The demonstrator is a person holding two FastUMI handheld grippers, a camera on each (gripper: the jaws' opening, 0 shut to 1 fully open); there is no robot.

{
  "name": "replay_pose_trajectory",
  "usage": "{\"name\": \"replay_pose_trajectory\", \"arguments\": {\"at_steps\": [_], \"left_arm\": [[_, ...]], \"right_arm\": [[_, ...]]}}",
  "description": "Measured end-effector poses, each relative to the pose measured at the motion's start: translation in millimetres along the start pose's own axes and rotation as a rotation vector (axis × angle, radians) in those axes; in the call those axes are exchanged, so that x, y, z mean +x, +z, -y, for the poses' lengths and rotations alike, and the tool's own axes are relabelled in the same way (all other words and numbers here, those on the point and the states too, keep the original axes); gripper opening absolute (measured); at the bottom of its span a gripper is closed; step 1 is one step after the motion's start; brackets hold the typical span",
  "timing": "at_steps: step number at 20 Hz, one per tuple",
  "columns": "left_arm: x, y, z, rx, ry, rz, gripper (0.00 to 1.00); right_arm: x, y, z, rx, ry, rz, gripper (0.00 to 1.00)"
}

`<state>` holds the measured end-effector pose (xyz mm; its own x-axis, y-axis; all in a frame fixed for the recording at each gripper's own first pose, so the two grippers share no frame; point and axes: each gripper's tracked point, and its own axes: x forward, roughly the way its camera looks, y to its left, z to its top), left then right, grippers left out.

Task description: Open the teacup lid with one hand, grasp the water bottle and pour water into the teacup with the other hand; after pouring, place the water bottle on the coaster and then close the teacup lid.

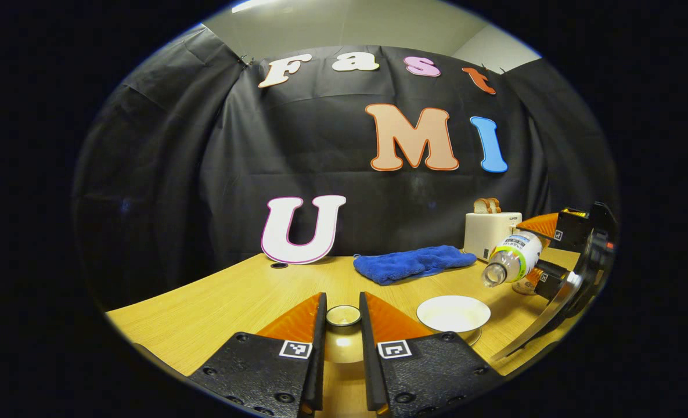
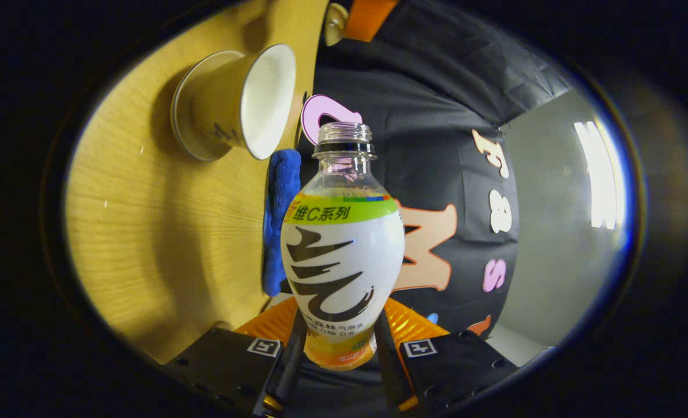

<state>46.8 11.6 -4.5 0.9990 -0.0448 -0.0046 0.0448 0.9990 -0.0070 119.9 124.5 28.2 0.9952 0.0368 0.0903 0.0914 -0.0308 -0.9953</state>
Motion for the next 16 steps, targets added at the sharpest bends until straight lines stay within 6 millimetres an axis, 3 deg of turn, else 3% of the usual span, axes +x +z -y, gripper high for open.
{"name": "replay_pose_trajectory", "arguments": {"at_steps": [3, 4, 6, 10, 12, 13, 16], "left_arm": [[0, 0, -1, 0.000, 0.000, 0.000, 0.27], [0, 0, 0, 0.000, 0.000, 0.000, 0.27], [0, 0, 0, 0.000, 0.000, 0.000, 0.27], [0, 0, 0, 0.000, 0.001, 0.000, 0.27], [1, 0, -1, 0.000, 0.001, 0.001, 0.27], [1, 0, 0, 0.001, 0.001, 0.000, 0.27], [3, 0, -1, 0.001, 0.000, 0.000, 0.27]], "right_arm": [[-8, -7, -19, 0.365, 0.154, -0.071, 0.65], [-15, -10, -20, 0.505, 0.199, -0.094, 0.59], [-19, -21, -11, 0.727, 0.239, -0.118, 0.63], [-28, -40, 3, 1.011, 0.261, -0.145, 0.59], [-25, -55, 10, 1.133, 0.275, -0.157, 0.64], [-20, -60, 9, 1.195, 0.288, -0.163, 0.60], [-15, -76, -3, 1.407, 0.339, -0.202, 0.64]]}}
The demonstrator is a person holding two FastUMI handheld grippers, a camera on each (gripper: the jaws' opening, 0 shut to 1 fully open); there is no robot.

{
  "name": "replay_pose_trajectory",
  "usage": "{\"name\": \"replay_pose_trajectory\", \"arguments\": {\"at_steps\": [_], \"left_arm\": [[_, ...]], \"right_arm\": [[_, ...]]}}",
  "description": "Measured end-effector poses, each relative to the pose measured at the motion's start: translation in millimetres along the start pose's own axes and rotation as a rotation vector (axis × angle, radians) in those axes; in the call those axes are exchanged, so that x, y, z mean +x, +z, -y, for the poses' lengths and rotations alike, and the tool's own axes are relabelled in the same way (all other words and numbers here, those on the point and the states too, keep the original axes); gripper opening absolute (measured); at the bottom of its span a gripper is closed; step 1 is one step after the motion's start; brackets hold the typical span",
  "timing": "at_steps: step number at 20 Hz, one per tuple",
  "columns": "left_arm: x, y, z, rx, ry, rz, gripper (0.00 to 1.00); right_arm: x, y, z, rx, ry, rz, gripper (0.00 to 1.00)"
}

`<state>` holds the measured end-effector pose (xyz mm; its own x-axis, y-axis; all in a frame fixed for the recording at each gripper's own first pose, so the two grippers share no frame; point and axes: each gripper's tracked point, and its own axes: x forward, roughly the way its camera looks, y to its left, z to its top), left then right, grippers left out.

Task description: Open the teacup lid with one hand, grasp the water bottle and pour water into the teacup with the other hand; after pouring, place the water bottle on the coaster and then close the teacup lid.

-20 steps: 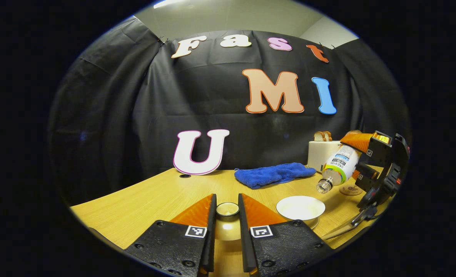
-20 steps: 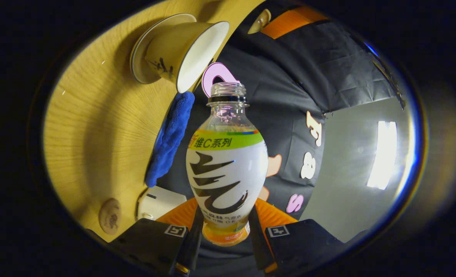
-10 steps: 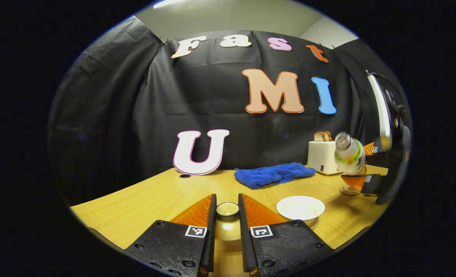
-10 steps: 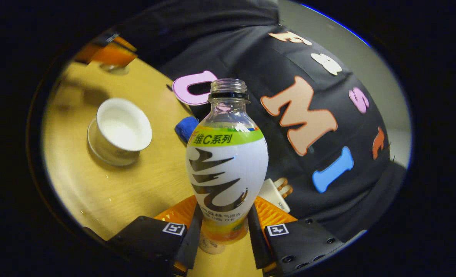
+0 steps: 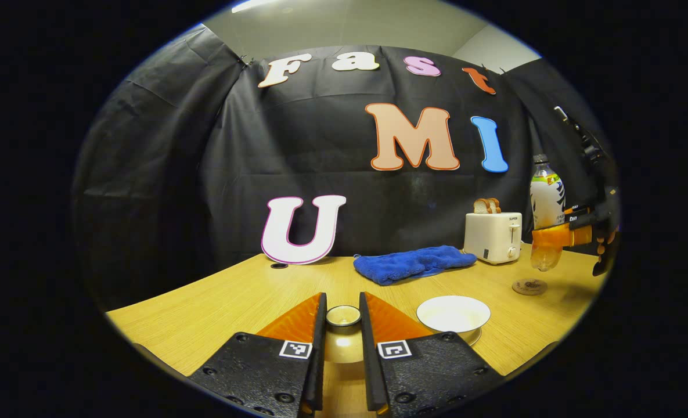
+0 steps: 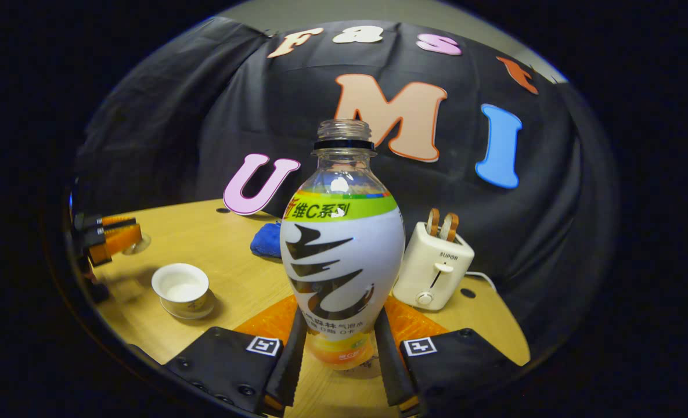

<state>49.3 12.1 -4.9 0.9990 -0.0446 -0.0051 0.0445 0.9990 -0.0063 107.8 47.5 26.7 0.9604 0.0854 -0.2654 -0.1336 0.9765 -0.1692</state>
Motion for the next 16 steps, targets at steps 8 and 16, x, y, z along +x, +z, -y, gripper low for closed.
{"name": "replay_pose_trajectory", "arguments": {"at_steps": [8, 16], "left_arm": [[0, 0, -1, 0.001, 0.000, -0.002, 0.27], [-3, 2, 0, 0.000, 0.001, -0.002, 0.27]], "right_arm": [[24, -36, 42, 0.167, -0.026, -0.035, 0.62], [37, -60, 52, 0.206, -0.047, -0.061, 0.65]]}}
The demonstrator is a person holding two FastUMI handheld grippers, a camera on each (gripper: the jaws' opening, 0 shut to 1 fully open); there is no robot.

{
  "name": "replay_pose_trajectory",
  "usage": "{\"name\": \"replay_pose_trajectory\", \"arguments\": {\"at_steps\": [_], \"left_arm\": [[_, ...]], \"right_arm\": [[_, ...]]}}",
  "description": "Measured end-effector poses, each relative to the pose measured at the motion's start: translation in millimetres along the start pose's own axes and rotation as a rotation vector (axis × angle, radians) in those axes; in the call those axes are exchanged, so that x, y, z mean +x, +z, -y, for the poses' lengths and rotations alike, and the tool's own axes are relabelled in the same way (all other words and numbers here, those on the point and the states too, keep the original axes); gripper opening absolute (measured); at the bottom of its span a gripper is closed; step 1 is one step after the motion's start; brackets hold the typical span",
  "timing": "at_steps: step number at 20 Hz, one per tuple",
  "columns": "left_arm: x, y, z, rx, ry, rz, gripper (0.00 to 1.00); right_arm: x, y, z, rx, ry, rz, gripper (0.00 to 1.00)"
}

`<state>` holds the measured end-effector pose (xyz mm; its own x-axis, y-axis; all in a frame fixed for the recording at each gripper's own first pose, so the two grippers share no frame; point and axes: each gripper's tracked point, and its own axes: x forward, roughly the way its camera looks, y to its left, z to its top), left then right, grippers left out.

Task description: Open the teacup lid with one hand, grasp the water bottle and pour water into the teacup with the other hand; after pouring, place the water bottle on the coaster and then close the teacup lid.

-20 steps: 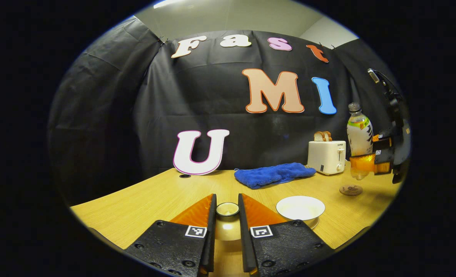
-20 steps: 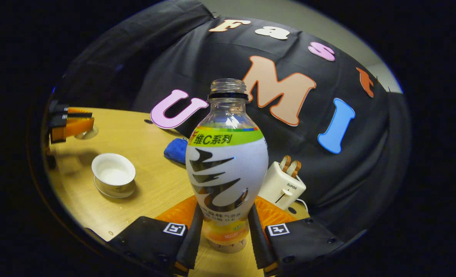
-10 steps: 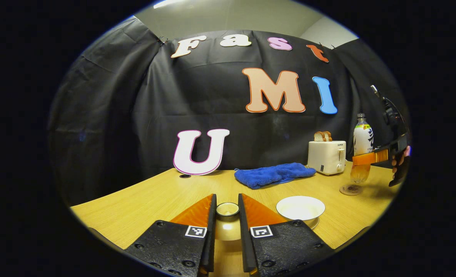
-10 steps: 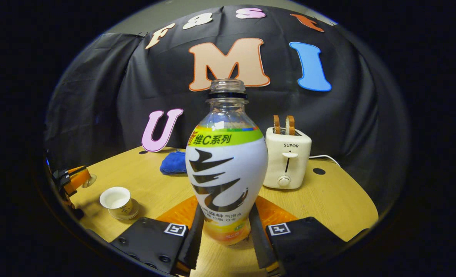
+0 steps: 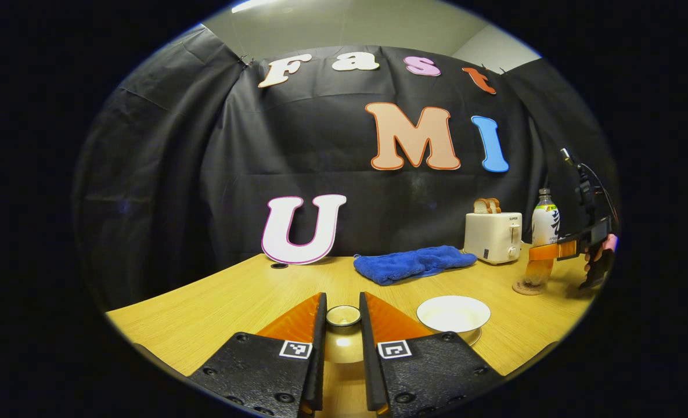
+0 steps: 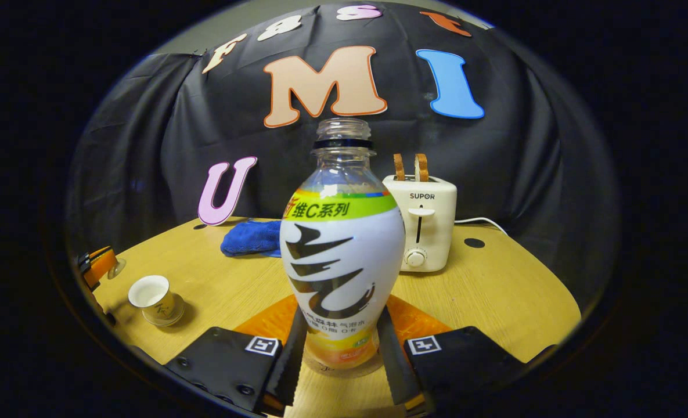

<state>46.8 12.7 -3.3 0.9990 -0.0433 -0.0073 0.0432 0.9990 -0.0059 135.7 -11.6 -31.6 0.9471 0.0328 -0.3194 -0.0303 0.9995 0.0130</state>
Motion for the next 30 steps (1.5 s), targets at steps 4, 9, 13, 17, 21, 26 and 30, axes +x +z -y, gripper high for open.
{"name": "replay_pose_trajectory", "arguments": {"at_steps": [4, 9, 13, 17, 21, 26, 30], "left_arm": [[-1, 1, 1, 0.000, 0.000, 0.000, 0.27], [-2, 2, 1, 0.000, 0.001, 0.001, 0.27], [-2, 2, 1, 0.000, 0.001, 0.002, 0.27], [-3, 2, 2, 0.000, -0.001, 0.002, 0.27], [-2, 1, 2, 0.000, -0.007, 0.003, 0.27], [-1, 1, 5, -0.001, -0.020, 0.003, 0.27], [-1, 0, 5, -0.003, -0.019, 0.003, 0.27]], "right_arm": [[0, -3, -2, -0.003, 0.004, 0.005, 0.67], [-2, -5, -4, -0.025, 0.008, 0.012, 0.74], [-1, -16, -7, -0.040, 0.020, -0.002, 0.82], [-4, -21, -4, -0.045, 0.023, -0.002, 0.89], [-6, -23, 5, -0.048, 0.015, 0.010, 0.93], [-20, -23, 2, -0.049, 0.014, 0.035, 0.94], [-41, -25, -4, -0.049, 0.025, 0.057, 0.93]]}}
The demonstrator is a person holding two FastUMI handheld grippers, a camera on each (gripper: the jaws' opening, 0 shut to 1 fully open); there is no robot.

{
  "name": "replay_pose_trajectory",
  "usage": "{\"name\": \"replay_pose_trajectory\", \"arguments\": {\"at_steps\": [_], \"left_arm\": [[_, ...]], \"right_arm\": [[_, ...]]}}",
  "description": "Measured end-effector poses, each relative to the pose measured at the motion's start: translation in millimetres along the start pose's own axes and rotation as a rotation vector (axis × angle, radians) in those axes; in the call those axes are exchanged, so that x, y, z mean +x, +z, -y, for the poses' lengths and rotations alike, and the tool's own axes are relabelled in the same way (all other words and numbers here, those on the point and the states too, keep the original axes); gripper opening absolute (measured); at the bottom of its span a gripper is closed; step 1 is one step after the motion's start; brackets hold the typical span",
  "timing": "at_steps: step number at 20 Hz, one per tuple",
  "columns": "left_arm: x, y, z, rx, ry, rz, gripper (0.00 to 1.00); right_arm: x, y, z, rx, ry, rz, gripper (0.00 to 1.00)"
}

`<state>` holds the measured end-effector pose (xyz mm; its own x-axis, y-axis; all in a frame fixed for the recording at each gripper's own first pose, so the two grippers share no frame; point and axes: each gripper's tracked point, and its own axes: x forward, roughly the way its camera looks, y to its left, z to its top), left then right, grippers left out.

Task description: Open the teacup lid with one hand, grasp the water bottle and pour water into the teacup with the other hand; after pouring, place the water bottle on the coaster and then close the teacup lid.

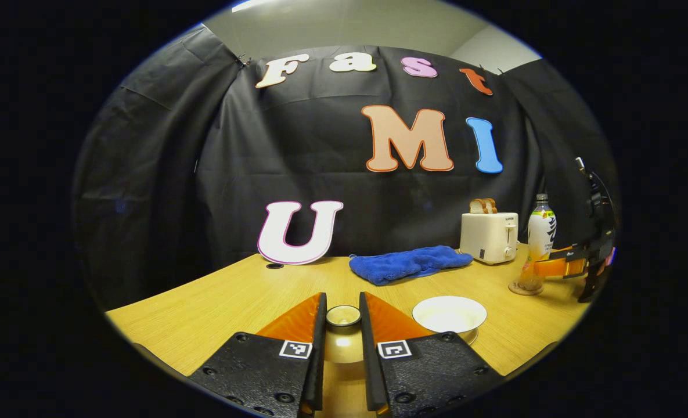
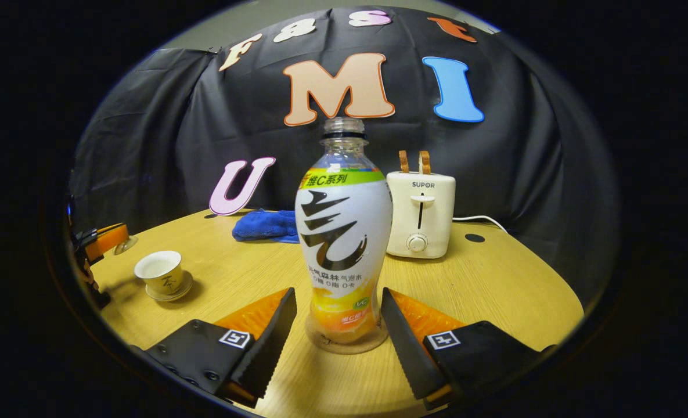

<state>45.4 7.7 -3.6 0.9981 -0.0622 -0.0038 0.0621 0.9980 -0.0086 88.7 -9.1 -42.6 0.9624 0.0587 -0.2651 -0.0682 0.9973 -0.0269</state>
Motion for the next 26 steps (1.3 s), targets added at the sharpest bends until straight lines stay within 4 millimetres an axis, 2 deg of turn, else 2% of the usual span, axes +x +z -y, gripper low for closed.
{"name": "replay_pose_trajectory", "arguments": {"at_steps": [3, 4, 6, 7, 8, 9, 12, 13, 14, 16, 19, 20, 21, 22, 23, 24, 25, 26], "left_arm": [[3, 1, 7, -0.002, -0.015, 0.000, 0.27], [5, 1, 11, -0.002, -0.029, 0.001, 0.27], [9, 1, 20, -0.003, -0.055, 0.001, 0.27], [11, 0, 27, -0.004, -0.073, 0.000, 0.27], [13, 0, 33, -0.004, -0.089, -0.001, 0.27], [15, 0, 39, -0.004, -0.105, 0.000, 0.27], [21, 0, 58, -0.006, -0.162, 0.001, 0.27], [23, 0, 65, -0.005, -0.183, -0.001, 0.27], [24, -1, 70, -0.006, -0.201, -0.002, 0.27], [26, 0, 79, -0.005, -0.235, -0.001, 0.27], [27, 0, 96, 0.000, -0.312, 0.002, 0.27], [27, 0, 101, 0.003, -0.333, 0.001, 0.27], [28, -1, 105, 0.009, -0.352, -0.003, 0.27], [27, -2, 110, 0.017, -0.372, -0.009, 0.27], [27, -3, 115, 0.027, -0.392, -0.016, 0.27], [27, -5, 119, 0.037, -0.413, -0.024, 0.27], [27, -6, 121, 0.044, -0.431, -0.030, 0.27], [28, -8, 123, 0.051, -0.443, -0.041, 0.26]], "right_arm": [[-16, 3, -2, 0.005, -0.019, 0.054, 0.94], [-23, 3, -2, 0.009, -0.022, 0.065, 0.89], [-32, 5, 0, 0.019, -0.034, 0.091, 0.94], [-36, 5, 1, 0.022, -0.039, 0.099, 0.89], [-39, 5, 1, 0.022, -0.041, 0.107, 0.93], [-43, 7, 1, 0.023, -0.047, 0.120, 0.94], [-58, 13, 2, 0.027, -0.053, 0.182, 0.94], [-61, 15, 2, 0.029, -0.054, 0.201, 0.89], [-65, 17, 2, 0.034, -0.055, 0.220, 0.90], [-70, 20, 2, 0.033, -0.054, 0.249, 0.93], [-75, 19, 1, 0.033, -0.055, 0.253, 0.89], [-77, 18, 1, 0.034, -0.057, 0.254, 0.93], [-80, 19, 1, 0.034, -0.056, 0.255, 0.89], [-83, 19, 0, 0.034, -0.055, 0.256, 0.93], [-84, 18, 0, 0.034, -0.056, 0.256, 0.89], [-85, 19, 0, 0.035, -0.055, 0.256, 0.89], [-86, 18, 0, 0.034, -0.055, 0.256, 0.93], [-87, 18, 0, 0.034, -0.055, 0.257, 0.93]]}}
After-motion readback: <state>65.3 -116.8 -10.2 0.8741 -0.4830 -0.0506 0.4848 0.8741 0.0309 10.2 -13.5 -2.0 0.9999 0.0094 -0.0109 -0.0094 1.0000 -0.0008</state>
